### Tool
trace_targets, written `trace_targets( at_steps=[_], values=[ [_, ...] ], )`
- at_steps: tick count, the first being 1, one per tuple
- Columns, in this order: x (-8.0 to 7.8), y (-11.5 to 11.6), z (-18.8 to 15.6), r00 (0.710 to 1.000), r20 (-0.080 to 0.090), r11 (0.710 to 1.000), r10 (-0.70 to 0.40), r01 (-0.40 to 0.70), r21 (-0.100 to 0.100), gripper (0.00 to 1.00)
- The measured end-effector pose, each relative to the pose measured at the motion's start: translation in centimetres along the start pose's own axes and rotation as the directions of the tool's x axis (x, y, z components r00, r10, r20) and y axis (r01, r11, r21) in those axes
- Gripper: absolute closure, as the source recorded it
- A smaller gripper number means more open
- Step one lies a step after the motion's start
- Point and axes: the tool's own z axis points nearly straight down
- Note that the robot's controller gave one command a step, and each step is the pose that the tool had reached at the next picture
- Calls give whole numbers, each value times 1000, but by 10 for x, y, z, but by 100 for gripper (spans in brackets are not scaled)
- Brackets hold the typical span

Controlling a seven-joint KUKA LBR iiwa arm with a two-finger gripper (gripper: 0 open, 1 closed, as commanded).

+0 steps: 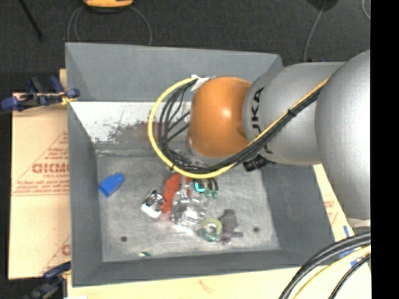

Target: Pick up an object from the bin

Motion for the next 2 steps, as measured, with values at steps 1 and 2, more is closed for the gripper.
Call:
trace_targets(
  at_steps=[1,2],
  values=[
    [-9,-16,64,995,14,995,100,-100,-6,0],
    [-11,-16,62,995,21,995,102,-102,-7,100]
  ],
)
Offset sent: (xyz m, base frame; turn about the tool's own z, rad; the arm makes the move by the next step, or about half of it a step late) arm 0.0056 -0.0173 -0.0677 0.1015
